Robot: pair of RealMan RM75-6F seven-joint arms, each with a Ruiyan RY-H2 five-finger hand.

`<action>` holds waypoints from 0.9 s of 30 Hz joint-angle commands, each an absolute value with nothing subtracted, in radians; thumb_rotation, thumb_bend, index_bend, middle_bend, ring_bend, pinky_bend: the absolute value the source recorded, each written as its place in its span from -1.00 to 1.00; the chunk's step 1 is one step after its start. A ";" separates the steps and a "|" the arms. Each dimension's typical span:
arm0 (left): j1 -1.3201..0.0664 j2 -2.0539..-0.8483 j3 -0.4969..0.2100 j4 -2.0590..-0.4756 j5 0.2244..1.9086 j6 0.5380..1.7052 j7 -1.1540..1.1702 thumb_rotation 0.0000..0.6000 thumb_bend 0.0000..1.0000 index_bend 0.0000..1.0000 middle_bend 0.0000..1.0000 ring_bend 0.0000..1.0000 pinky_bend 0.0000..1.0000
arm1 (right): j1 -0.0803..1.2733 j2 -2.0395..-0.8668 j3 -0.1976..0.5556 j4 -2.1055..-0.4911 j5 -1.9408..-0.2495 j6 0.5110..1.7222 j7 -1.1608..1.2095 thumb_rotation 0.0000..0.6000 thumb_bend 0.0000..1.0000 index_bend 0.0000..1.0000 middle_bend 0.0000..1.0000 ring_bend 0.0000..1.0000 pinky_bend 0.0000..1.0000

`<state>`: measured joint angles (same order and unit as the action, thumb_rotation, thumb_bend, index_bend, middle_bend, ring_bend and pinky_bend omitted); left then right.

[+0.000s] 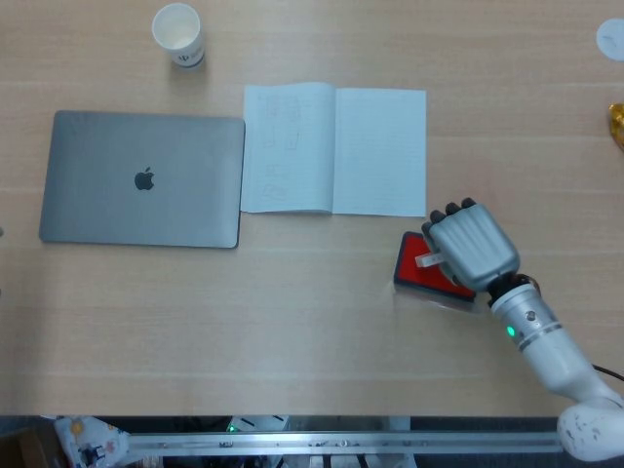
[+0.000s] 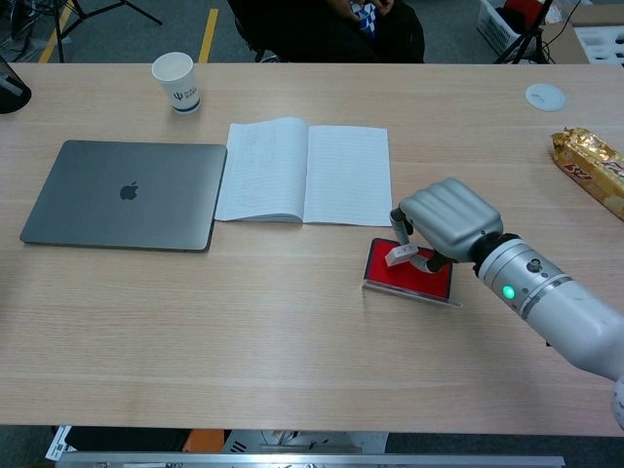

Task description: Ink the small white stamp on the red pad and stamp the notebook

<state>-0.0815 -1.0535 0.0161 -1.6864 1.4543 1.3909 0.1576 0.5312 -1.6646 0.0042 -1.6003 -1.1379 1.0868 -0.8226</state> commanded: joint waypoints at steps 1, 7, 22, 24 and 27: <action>-0.082 -1.052 0.016 -1.687 1.452 1.389 0.157 1.00 -0.64 -0.36 -0.44 -0.46 -0.49 | 0.532 -1.666 0.005 -1.599 -1.137 1.088 -0.819 1.00 -0.58 0.14 -0.01 -0.18 -0.17; -0.081 -1.051 0.017 -1.689 1.453 1.390 0.156 1.00 -0.64 -0.36 -0.44 -0.46 -0.49 | 0.536 -1.670 0.006 -1.593 -1.140 1.089 -0.813 1.00 -0.65 0.14 -0.01 -0.18 -0.17; -0.077 -1.043 0.020 -1.694 1.449 1.391 0.155 1.00 -0.64 -0.36 -0.44 -0.46 -0.49 | 0.552 -1.699 0.023 -1.579 -1.126 1.096 -0.831 1.00 -0.67 0.14 0.03 -0.16 -0.17; -0.076 -1.042 0.021 -1.693 1.447 1.390 0.154 1.00 -0.64 -0.36 -0.44 -0.46 -0.49 | 0.553 -1.699 0.022 -1.578 -1.120 1.095 -0.835 1.00 -0.67 0.14 0.03 -0.16 -0.17; -0.076 -1.041 0.021 -1.692 1.447 1.389 0.153 1.00 -0.64 -0.36 -0.44 -0.46 -0.49 | 0.554 -1.698 0.022 -1.579 -1.114 1.094 -0.837 1.00 -0.65 0.19 0.04 -0.15 -0.17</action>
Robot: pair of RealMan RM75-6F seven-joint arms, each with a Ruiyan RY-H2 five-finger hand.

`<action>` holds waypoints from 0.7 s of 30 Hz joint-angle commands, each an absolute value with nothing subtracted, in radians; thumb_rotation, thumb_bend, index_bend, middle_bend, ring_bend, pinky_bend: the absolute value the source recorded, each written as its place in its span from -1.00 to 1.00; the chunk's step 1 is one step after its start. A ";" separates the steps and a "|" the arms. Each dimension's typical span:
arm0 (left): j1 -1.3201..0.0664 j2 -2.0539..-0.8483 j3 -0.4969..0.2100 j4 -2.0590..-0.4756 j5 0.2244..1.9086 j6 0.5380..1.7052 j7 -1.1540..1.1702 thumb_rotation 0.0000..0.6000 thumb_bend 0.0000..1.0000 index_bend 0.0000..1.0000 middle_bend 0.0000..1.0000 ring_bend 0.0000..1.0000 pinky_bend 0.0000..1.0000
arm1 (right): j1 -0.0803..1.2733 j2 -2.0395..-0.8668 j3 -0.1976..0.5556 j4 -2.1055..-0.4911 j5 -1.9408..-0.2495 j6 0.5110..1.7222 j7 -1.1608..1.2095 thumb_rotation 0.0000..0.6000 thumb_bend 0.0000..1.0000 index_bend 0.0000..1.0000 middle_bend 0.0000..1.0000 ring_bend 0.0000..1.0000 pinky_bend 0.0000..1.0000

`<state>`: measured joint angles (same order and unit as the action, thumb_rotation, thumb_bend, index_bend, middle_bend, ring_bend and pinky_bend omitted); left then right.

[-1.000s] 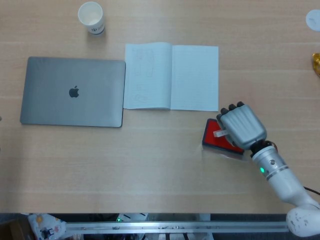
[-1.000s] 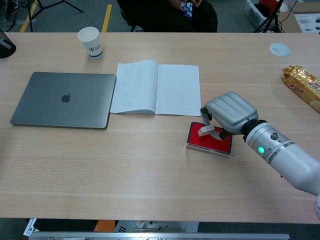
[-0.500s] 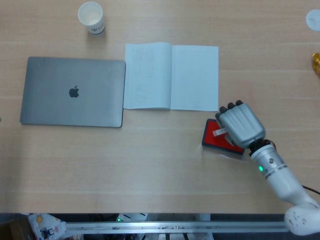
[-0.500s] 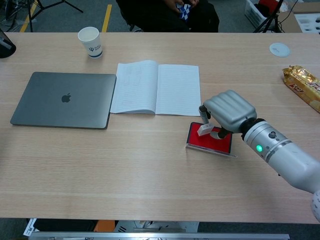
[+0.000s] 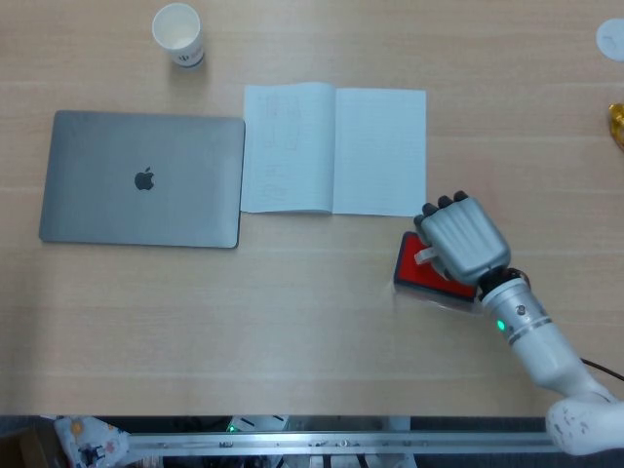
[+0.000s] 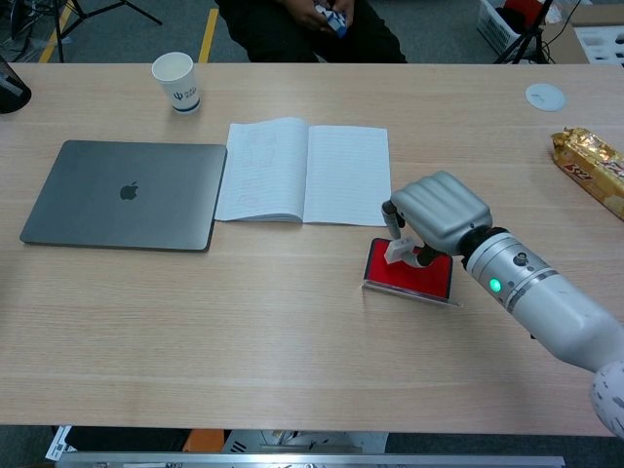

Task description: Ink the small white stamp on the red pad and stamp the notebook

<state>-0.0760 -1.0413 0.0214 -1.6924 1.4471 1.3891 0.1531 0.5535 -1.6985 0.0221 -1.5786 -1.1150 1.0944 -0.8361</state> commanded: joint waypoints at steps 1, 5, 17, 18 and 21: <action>-0.077 -1.041 0.021 -1.692 1.447 1.388 0.152 1.00 -0.64 -0.36 -0.44 -0.46 -0.49 | 0.555 -1.698 0.021 -1.578 -1.113 1.094 -0.836 1.00 -0.64 0.21 0.05 -0.15 -0.17; -0.076 -1.041 0.021 -1.691 1.451 1.391 0.149 1.00 -0.64 -0.36 -0.44 -0.46 -0.49 | 0.556 -1.699 0.020 -1.578 -1.111 1.094 -0.832 1.00 -0.58 0.30 0.06 -0.13 -0.17; -0.075 -1.038 0.023 -1.692 1.448 1.388 0.147 1.00 -0.64 -0.36 -0.44 -0.46 -0.49 | 0.559 -1.677 0.023 -1.616 -1.099 1.091 -0.814 1.00 -0.48 0.44 0.14 -0.11 -0.17; -0.075 -1.037 0.023 -1.693 1.449 1.388 0.147 1.00 -0.64 -0.36 -0.44 -0.46 -0.49 | 0.559 -1.671 0.024 -1.627 -1.095 1.088 -0.809 1.00 -0.48 0.44 0.14 -0.11 -0.17; -0.076 -1.035 0.024 -1.698 1.452 1.386 0.148 1.00 -0.64 -0.36 -0.44 -0.46 -0.49 | 0.560 -1.641 0.027 -1.668 -1.074 1.076 -0.791 1.00 -0.47 0.45 0.15 -0.10 -0.17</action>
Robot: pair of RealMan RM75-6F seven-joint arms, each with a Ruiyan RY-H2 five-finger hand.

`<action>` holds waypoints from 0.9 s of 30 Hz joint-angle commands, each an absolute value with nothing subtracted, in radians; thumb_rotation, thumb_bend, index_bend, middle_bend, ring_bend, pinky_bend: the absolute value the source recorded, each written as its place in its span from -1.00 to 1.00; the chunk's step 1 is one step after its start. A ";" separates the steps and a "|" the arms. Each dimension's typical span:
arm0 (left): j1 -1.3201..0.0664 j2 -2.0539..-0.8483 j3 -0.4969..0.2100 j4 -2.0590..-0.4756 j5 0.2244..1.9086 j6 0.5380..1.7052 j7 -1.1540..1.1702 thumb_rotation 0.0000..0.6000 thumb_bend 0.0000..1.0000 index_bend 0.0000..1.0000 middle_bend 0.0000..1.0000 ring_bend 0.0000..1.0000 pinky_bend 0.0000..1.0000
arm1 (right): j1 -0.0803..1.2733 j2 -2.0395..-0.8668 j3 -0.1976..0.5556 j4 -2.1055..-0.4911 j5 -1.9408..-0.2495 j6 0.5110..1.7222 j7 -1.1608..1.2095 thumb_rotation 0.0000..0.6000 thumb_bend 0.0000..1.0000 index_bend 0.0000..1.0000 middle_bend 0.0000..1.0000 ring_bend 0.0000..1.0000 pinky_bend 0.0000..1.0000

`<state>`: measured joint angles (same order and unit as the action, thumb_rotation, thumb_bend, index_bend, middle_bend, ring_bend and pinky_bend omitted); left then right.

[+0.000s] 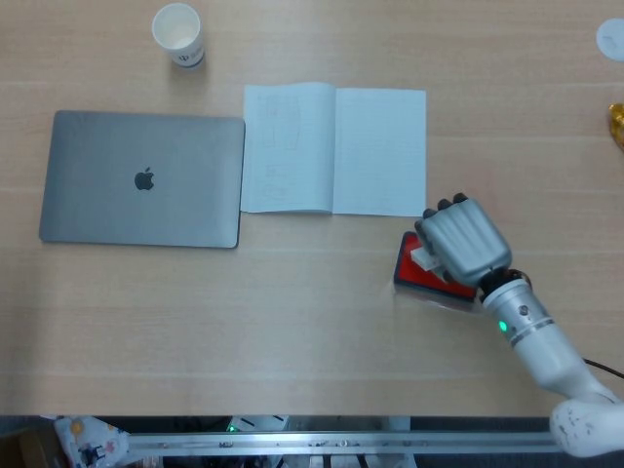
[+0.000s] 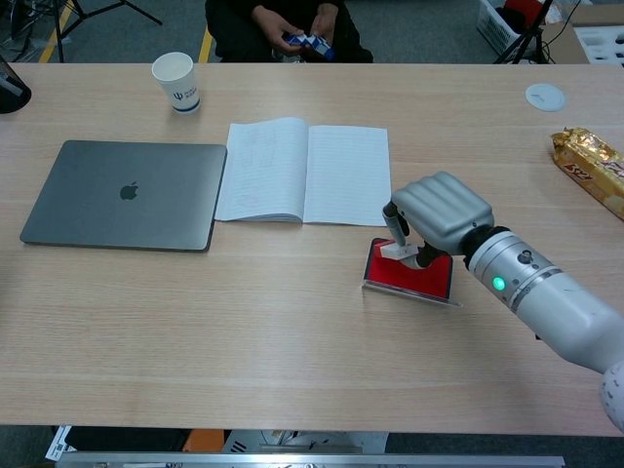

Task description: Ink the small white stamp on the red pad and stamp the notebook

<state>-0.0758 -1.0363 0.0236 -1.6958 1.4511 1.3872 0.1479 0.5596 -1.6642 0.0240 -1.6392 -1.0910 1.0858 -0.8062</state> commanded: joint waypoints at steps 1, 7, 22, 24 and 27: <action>-0.077 -1.034 0.025 -1.700 1.453 1.386 0.148 1.00 -0.64 -0.36 -0.44 -0.46 -0.49 | 0.560 -1.627 0.030 -1.689 -1.059 1.065 -0.777 1.00 -0.47 0.45 0.15 -0.10 -0.17; -0.076 -1.024 0.029 -1.711 1.458 1.385 0.145 1.00 -0.64 -0.36 -0.44 -0.46 -0.49 | 0.580 -1.543 0.037 -1.755 -0.995 1.018 -0.752 1.00 -0.47 0.45 0.15 -0.10 -0.17; -0.079 -1.021 0.034 -1.725 1.459 1.375 0.160 1.00 -0.64 -0.36 -0.44 -0.46 -0.49 | 0.601 -1.476 0.011 -1.789 -0.962 1.012 -0.730 1.00 -0.46 0.45 0.15 -0.09 -0.17; -0.078 -1.021 0.036 -1.725 1.459 1.374 0.161 1.00 -0.64 -0.36 -0.44 -0.46 -0.49 | 0.604 -1.475 0.008 -1.788 -0.965 1.012 -0.726 1.00 -0.42 0.44 0.15 -0.09 -0.17; -0.077 -1.020 0.036 -1.727 1.458 1.375 0.161 1.00 -0.64 -0.36 -0.44 -0.46 -0.49 | 0.607 -1.476 0.003 -1.785 -0.970 1.014 -0.722 1.00 -0.40 0.39 0.15 -0.09 -0.17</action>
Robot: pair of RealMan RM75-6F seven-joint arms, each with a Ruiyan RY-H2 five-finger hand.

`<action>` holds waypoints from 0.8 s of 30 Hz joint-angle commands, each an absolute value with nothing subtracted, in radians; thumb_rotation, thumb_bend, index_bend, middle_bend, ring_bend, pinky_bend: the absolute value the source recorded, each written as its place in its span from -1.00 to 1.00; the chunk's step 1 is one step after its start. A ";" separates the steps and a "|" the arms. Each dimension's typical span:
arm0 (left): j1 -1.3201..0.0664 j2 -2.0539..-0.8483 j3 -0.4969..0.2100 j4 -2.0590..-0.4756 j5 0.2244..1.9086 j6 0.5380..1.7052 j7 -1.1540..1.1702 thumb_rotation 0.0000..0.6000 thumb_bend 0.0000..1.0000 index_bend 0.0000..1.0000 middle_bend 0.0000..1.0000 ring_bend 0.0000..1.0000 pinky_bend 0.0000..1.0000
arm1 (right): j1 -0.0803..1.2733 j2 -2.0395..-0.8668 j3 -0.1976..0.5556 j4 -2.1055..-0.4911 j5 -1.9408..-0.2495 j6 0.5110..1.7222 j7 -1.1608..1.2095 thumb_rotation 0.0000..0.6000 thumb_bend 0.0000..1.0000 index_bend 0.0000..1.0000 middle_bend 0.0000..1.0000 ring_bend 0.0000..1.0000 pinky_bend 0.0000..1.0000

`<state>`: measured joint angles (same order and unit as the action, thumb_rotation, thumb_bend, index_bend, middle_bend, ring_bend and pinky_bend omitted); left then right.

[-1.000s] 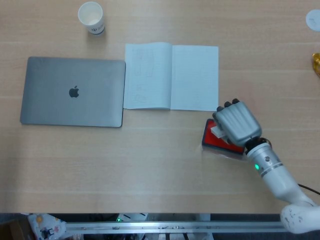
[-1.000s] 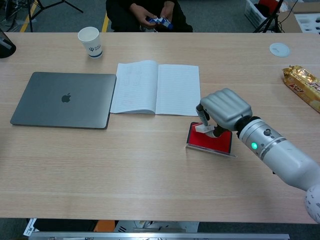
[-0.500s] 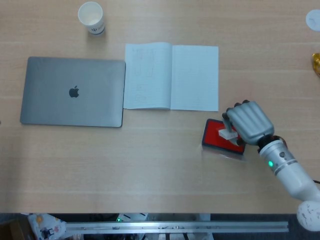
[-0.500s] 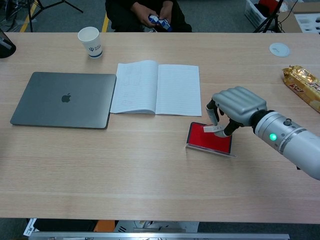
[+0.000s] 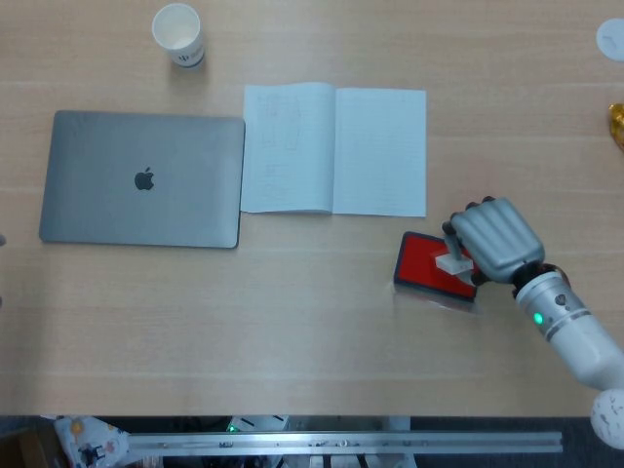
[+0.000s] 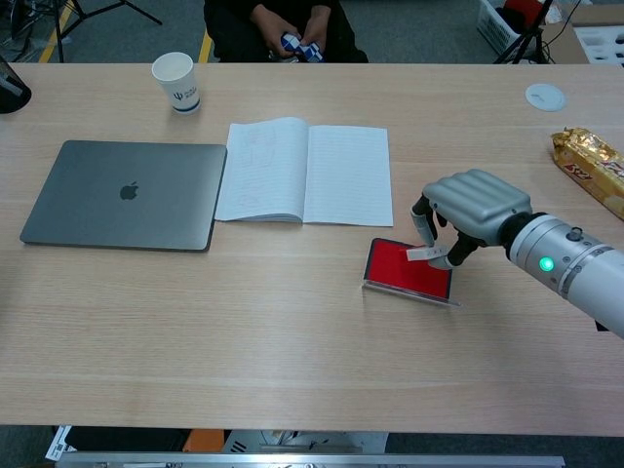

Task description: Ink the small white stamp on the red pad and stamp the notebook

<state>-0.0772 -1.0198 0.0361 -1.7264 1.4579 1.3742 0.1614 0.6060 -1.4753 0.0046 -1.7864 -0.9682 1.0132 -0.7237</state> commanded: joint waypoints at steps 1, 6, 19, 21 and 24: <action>-0.076 -1.019 0.036 -1.727 1.457 1.375 0.161 1.00 -0.64 -0.36 -0.44 -0.46 -0.49 | 0.609 -1.475 0.000 -1.784 -0.971 1.013 -0.722 1.00 -0.40 0.38 0.15 -0.09 -0.17; -0.076 -1.018 0.036 -1.728 1.456 1.375 0.161 1.00 -0.64 -0.36 -0.44 -0.46 -0.49 | 0.614 -1.470 -0.008 -1.778 -0.977 1.018 -0.722 1.00 -0.40 0.30 0.15 -0.09 -0.17; -0.081 -1.021 0.036 -1.732 1.455 1.367 0.172 1.00 -0.64 -0.36 -0.44 -0.46 -0.49 | 0.613 -1.463 -0.024 -1.759 -1.012 1.032 -0.703 1.00 -0.40 0.18 0.09 -0.12 -0.17; -0.081 -1.021 0.037 -1.732 1.454 1.366 0.172 1.00 -0.64 -0.36 -0.44 -0.46 -0.49 | 0.614 -1.466 -0.026 -1.754 -1.017 1.037 -0.707 1.00 -0.40 0.18 0.09 -0.12 -0.17; -0.081 -1.020 0.036 -1.733 1.452 1.365 0.172 1.00 -0.64 -0.36 -0.44 -0.46 -0.49 | 0.613 -1.470 -0.025 -1.748 -1.024 1.045 -0.710 1.00 -0.38 0.18 0.09 -0.12 -0.17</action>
